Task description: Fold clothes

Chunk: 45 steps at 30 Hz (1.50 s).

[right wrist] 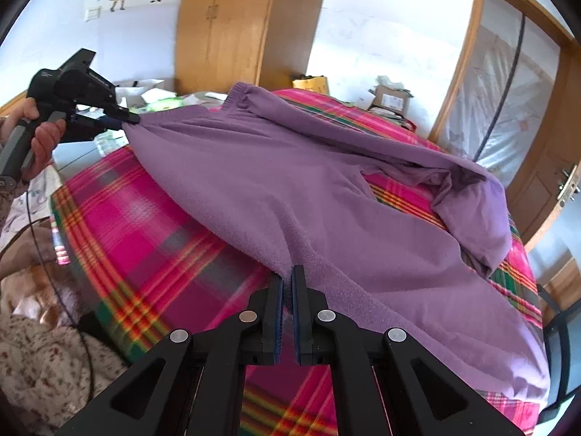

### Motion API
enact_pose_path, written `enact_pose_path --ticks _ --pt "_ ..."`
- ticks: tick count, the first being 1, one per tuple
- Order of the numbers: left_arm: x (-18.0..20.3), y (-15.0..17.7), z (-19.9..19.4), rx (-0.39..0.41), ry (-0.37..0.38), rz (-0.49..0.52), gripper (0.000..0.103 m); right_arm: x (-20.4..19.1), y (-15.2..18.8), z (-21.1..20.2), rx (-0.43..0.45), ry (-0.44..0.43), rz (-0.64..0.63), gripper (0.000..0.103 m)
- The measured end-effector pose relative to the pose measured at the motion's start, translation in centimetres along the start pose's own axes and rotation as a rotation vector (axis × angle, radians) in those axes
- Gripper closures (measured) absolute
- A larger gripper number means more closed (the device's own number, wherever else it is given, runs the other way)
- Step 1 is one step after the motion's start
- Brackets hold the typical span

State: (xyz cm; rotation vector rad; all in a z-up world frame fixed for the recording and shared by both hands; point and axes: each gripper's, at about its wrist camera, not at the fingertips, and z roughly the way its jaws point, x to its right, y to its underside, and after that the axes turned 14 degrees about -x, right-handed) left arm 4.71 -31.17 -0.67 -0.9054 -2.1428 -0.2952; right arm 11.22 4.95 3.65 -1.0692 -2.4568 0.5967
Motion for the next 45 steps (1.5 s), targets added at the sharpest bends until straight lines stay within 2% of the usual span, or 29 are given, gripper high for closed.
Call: enact_pose_path --ticks 5,12,26,29,31,35,41,45 --pt "-1.9 1.6 -1.1 -0.007 -0.018 -0.012 0.094 -1.6 1.2 -1.5 -0.014 -0.036 -0.051 0.098" --pt "-2.9 2.8 -1.5 -0.002 -0.039 -0.018 0.094 -2.3 2.7 -0.4 -0.067 -0.080 -0.065 0.099" --pt "-4.1 4.4 -2.0 0.010 -0.063 -0.065 0.093 -1.3 4.0 0.7 -0.087 -0.149 -0.034 0.098" --pt "-4.5 4.8 -1.8 0.009 -0.065 -0.084 0.093 -0.4 4.4 0.8 -0.086 -0.180 -0.004 0.097" --pt "-4.6 4.9 -1.9 0.014 -0.067 -0.089 0.093 0.6 4.9 0.2 -0.069 -0.186 0.024 0.092" --pt "-4.2 5.1 -1.8 0.029 -0.093 -0.088 0.093 4.9 6.9 -1.4 -0.015 -0.136 0.193 0.091" --pt "-3.9 5.2 -1.7 0.042 -0.107 -0.100 0.093 16.4 13.8 -2.6 -0.008 0.083 0.707 0.085" --pt "-3.8 5.3 -1.6 0.051 -0.117 -0.111 0.093 21.6 18.0 -3.5 0.031 0.163 0.952 0.080"
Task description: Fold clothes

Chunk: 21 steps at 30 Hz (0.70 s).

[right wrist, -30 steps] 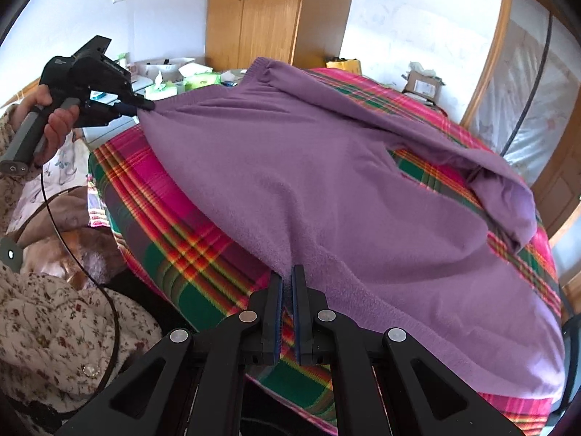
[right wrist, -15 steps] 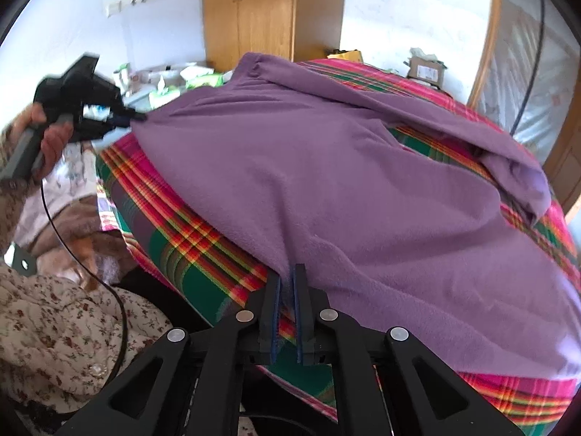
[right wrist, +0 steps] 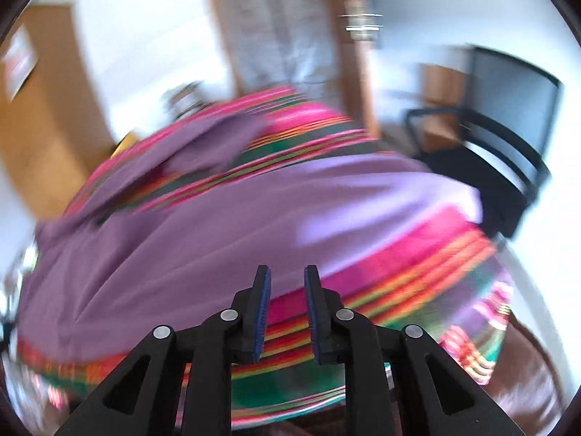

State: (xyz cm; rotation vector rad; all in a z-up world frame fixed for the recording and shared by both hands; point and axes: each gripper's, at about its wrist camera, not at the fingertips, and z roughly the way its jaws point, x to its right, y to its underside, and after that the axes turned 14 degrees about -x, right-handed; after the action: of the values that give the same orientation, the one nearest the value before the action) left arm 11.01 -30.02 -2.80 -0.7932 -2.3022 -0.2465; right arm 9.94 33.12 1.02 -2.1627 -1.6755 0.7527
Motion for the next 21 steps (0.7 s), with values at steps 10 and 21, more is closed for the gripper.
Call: enact_pose_path --ticks 10,21 --pt "0.0 0.0 0.0 0.000 -0.008 -0.032 0.092 6.3 -3.2 2.6 0.033 -0.082 0.286 0.077" --pt "0.1 0.0 0.1 0.007 -0.020 -0.046 0.092 7.6 -5.6 3.8 0.047 -0.169 0.372 0.102"
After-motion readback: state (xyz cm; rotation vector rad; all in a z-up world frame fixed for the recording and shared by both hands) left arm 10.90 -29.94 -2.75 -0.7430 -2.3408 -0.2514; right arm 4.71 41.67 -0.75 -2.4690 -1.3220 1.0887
